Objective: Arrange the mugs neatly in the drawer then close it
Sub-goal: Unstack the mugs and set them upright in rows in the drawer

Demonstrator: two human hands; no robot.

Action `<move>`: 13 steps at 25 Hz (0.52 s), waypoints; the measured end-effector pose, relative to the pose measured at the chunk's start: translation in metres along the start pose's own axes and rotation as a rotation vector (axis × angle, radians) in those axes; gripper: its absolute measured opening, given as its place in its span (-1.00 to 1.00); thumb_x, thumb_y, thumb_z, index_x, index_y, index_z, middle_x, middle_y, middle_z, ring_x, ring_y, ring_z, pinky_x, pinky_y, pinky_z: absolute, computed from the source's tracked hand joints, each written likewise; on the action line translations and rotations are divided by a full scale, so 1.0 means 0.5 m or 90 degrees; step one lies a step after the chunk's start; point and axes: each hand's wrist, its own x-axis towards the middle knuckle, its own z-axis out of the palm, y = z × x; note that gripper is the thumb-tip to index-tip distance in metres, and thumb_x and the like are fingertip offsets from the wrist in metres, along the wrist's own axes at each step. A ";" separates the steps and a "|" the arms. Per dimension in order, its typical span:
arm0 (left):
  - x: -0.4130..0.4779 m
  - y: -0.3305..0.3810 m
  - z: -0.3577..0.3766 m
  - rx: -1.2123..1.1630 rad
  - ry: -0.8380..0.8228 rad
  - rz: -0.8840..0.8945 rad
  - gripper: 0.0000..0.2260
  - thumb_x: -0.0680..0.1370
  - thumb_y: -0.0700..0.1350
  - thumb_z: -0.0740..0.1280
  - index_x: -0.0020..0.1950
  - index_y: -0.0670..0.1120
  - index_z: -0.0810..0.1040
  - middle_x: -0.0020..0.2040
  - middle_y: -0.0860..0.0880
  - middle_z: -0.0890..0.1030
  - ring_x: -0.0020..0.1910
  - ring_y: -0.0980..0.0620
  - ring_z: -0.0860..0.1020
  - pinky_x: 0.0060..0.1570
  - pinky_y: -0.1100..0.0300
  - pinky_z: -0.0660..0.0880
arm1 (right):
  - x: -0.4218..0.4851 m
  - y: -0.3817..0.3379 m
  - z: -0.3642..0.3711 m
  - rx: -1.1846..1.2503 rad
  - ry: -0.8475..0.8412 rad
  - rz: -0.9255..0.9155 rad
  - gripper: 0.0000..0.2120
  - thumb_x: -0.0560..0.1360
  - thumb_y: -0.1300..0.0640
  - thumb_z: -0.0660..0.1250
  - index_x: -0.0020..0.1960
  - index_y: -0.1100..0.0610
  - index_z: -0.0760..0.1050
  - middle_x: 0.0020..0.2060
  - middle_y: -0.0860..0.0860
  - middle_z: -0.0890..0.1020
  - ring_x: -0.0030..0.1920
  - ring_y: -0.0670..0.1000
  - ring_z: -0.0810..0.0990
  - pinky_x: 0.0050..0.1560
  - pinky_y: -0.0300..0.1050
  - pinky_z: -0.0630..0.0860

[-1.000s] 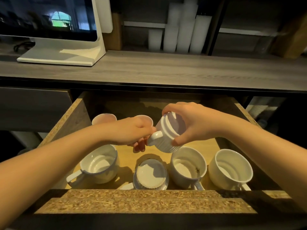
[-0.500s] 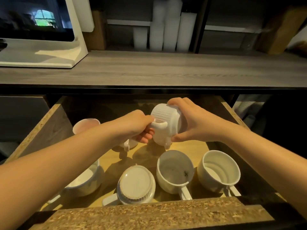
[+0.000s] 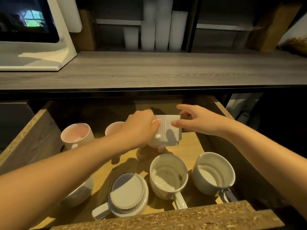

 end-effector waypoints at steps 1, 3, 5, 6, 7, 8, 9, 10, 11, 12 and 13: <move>-0.001 0.005 0.003 0.024 0.007 0.023 -0.78 0.62 -0.04 0.13 0.13 -0.12 0.47 -0.05 -0.06 0.57 -0.15 0.02 0.55 -0.10 0.15 0.54 | 0.005 0.000 -0.001 -0.017 0.008 0.015 -0.28 0.46 -0.09 0.33 0.51 0.06 0.11 0.38 0.07 0.41 0.32 0.06 0.43 0.09 -0.22 0.38; -0.004 0.013 0.008 0.059 0.009 0.062 -0.78 0.62 -0.03 0.13 0.17 -0.10 0.44 0.02 -0.06 0.58 -0.12 0.03 0.55 -0.09 0.16 0.52 | 0.014 0.002 -0.002 -0.037 0.009 0.045 -0.25 0.42 -0.10 0.39 0.49 0.09 0.16 0.36 0.09 0.45 0.25 0.07 0.49 0.06 -0.21 0.42; -0.006 0.018 0.010 0.118 -0.004 0.106 -0.75 0.61 -0.04 0.18 0.25 -0.09 0.38 0.10 -0.07 0.58 -0.03 0.00 0.58 -0.05 0.15 0.53 | 0.019 0.005 -0.004 -0.043 -0.011 0.070 -0.21 0.38 -0.11 0.42 0.48 0.11 0.18 0.33 0.10 0.47 0.10 0.03 0.53 -0.02 -0.22 0.48; -0.009 0.021 0.012 0.155 -0.012 0.131 -0.70 0.59 -0.05 0.23 0.29 -0.10 0.34 0.15 -0.07 0.57 0.02 -0.02 0.58 -0.03 0.15 0.53 | 0.018 0.006 -0.004 -0.048 -0.022 0.080 -0.20 0.37 -0.12 0.43 0.48 0.12 0.18 0.32 0.11 0.47 0.04 0.02 0.53 -0.06 -0.22 0.51; -0.011 0.022 0.016 0.184 -0.017 0.152 -0.64 0.57 -0.06 0.28 0.33 -0.09 0.30 0.18 -0.06 0.56 0.06 -0.02 0.58 -0.01 0.16 0.53 | 0.017 0.006 -0.004 -0.053 -0.029 0.087 -0.18 0.36 -0.13 0.43 0.48 0.12 0.18 0.32 0.11 0.46 0.02 0.02 0.54 -0.07 -0.21 0.55; -0.012 0.024 0.019 0.200 -0.016 0.169 -0.59 0.55 -0.07 0.31 0.35 -0.09 0.28 0.20 -0.05 0.55 0.08 -0.02 0.58 -0.01 0.17 0.53 | 0.015 0.008 -0.005 -0.058 -0.030 0.091 -0.17 0.35 -0.14 0.44 0.49 0.13 0.17 0.32 0.12 0.46 0.02 0.03 0.54 -0.05 -0.17 0.58; -0.012 0.025 0.022 0.209 -0.011 0.185 -0.57 0.55 -0.07 0.32 0.36 -0.09 0.27 0.21 -0.05 0.55 0.09 -0.01 0.59 -0.01 0.18 0.53 | 0.013 0.010 -0.007 -0.062 -0.030 0.091 -0.17 0.35 -0.14 0.44 0.49 0.13 0.17 0.32 0.12 0.45 0.03 0.04 0.54 -0.02 -0.14 0.59; -0.011 0.025 0.025 0.216 -0.006 0.198 -0.57 0.55 -0.07 0.31 0.36 -0.09 0.26 0.21 -0.04 0.55 0.09 -0.01 0.59 -0.02 0.19 0.53 | 0.010 0.010 -0.008 -0.065 -0.032 0.090 -0.17 0.36 -0.13 0.43 0.48 0.13 0.18 0.32 0.11 0.45 0.05 0.04 0.53 -0.01 -0.12 0.61; -0.010 0.024 0.027 0.221 -0.003 0.209 -0.57 0.55 -0.07 0.31 0.36 -0.09 0.25 0.21 -0.04 0.55 0.08 -0.01 0.59 -0.03 0.20 0.52 | 0.007 0.010 -0.010 -0.068 -0.037 0.089 -0.19 0.36 -0.12 0.43 0.48 0.13 0.19 0.32 0.11 0.44 0.07 0.04 0.52 0.01 -0.11 0.61; -0.009 0.023 0.029 0.225 -0.005 0.221 -0.58 0.56 -0.06 0.30 0.36 -0.08 0.25 0.21 -0.04 0.55 0.08 0.00 0.59 -0.05 0.21 0.51 | 0.005 0.011 -0.012 -0.071 -0.045 0.090 -0.20 0.37 -0.12 0.43 0.47 0.13 0.20 0.31 0.10 0.45 0.09 0.05 0.52 0.02 -0.09 0.61; -0.008 0.022 0.032 0.231 -0.009 0.235 -0.58 0.56 -0.06 0.30 0.36 -0.08 0.25 0.21 -0.04 0.55 0.07 0.00 0.59 -0.08 0.22 0.49 | 0.004 0.012 -0.013 -0.074 -0.054 0.092 -0.22 0.37 -0.11 0.43 0.46 0.13 0.22 0.29 0.09 0.46 0.11 0.05 0.52 0.03 -0.08 0.61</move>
